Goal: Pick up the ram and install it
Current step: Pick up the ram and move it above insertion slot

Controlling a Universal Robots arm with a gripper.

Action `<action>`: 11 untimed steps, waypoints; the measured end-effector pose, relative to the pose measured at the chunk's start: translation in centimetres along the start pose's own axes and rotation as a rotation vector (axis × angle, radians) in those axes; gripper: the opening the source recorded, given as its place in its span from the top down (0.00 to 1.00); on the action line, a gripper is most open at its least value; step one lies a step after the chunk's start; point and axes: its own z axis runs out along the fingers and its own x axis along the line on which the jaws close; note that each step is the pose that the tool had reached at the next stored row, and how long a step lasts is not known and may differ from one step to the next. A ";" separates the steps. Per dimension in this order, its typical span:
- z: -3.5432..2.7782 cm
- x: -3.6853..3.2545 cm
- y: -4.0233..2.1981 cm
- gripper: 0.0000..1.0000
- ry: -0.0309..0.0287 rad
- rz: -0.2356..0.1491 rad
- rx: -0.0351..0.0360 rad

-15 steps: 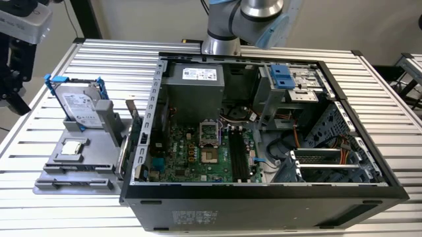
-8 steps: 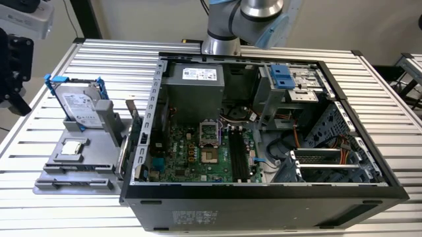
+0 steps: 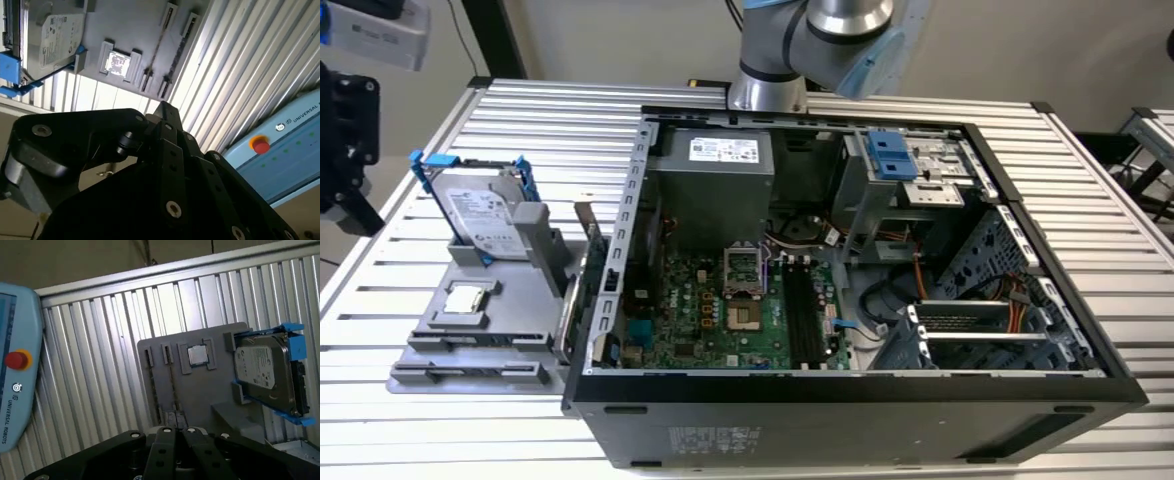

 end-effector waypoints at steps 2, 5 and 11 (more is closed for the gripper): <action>0.05 0.00 0.00 1.00 0.0009 -0.038 -0.0005; 0.12 0.00 0.00 1.00 0.0021 -0.091 -0.0012; 0.18 -0.02 -0.12 1.00 0.0043 -0.182 -0.0026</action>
